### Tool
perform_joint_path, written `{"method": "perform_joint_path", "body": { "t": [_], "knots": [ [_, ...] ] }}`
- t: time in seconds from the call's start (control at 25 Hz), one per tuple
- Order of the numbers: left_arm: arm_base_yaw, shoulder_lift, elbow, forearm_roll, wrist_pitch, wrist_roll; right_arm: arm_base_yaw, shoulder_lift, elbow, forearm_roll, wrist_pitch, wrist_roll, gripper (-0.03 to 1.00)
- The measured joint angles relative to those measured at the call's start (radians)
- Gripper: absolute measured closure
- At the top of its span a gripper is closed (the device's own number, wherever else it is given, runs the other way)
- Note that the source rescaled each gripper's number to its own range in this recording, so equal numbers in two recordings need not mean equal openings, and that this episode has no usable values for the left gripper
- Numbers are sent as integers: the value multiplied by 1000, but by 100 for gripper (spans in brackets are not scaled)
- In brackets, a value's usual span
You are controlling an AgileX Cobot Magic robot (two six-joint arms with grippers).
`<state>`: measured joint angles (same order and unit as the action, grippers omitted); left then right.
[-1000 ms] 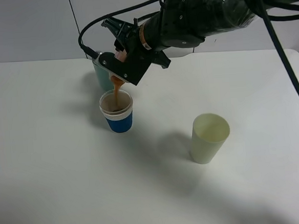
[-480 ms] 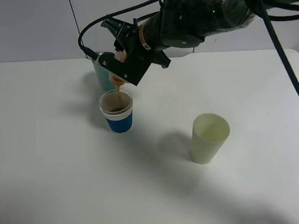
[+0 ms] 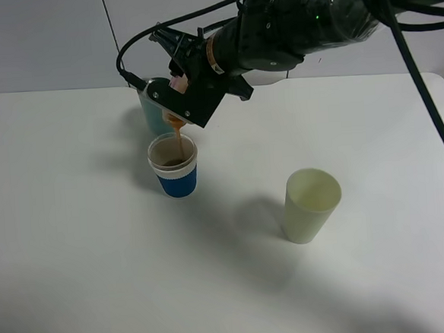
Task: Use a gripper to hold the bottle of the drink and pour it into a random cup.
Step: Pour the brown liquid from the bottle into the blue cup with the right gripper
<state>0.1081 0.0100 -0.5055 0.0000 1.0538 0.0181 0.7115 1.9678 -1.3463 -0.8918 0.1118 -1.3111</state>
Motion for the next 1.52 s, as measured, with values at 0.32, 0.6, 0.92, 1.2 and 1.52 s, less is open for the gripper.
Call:
{"method": "perform_joint_path", "body": {
  "t": [0.32, 0.6, 0.92, 1.2, 1.52],
  "knots": [
    [0, 0, 0, 0, 0, 0, 0, 0, 0, 0, -45, -1, 94],
    [0, 0, 0, 0, 0, 0, 0, 0, 0, 0, -66, -1, 94],
    [0, 0, 0, 0, 0, 0, 8, 0, 0, 0, -70, -59, 94],
    [0, 0, 0, 0, 0, 0, 13, 0, 0, 0, -90, -73, 94],
    [0, 0, 0, 0, 0, 0, 13, 0, 0, 0, -93, -166, 94]
  ]
}}
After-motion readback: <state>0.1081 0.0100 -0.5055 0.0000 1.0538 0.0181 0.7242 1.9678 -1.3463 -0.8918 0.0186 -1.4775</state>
